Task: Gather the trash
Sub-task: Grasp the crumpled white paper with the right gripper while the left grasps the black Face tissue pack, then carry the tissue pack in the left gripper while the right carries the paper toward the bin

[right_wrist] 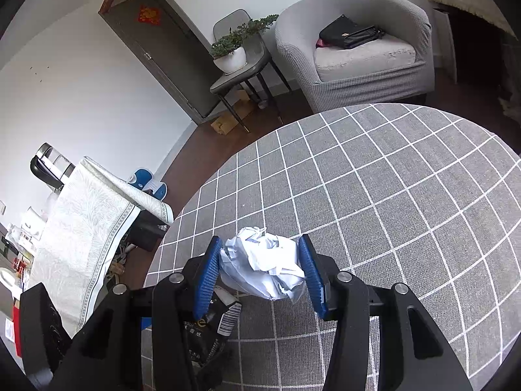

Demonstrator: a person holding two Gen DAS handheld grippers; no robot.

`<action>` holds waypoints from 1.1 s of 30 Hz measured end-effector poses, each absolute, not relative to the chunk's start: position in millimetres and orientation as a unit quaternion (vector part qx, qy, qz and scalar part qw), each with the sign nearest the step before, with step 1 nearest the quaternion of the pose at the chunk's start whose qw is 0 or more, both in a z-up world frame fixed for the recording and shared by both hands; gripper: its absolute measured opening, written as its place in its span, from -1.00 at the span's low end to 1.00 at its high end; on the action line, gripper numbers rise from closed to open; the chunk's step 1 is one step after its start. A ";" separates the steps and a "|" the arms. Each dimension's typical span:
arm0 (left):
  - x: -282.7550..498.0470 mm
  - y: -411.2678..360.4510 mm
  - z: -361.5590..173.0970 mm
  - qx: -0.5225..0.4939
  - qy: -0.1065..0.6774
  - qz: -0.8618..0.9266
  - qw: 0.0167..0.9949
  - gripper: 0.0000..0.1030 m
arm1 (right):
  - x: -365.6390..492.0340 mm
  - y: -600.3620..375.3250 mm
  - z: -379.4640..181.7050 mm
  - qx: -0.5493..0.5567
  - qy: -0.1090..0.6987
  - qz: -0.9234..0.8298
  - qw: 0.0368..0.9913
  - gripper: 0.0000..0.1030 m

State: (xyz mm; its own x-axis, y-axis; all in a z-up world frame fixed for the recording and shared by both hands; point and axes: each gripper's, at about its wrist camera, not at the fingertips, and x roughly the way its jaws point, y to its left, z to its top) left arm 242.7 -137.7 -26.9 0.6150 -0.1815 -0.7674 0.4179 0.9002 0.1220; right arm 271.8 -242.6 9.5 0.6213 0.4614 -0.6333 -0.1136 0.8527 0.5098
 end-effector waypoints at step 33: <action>227.3 -37.2 16.9 -0.010 0.375 -0.126 0.918 0.10 | 257.6 -190.8 61.3 0.165 0.374 0.202 0.890 -0.05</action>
State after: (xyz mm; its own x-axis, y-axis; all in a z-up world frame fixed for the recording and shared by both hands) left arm 227.3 -37.2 16.9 0.6869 -0.2388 -0.6864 0.2242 0.9680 -0.1124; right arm 257.6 -190.8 61.3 0.6385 0.4833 -0.5990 -0.2372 0.8639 0.4443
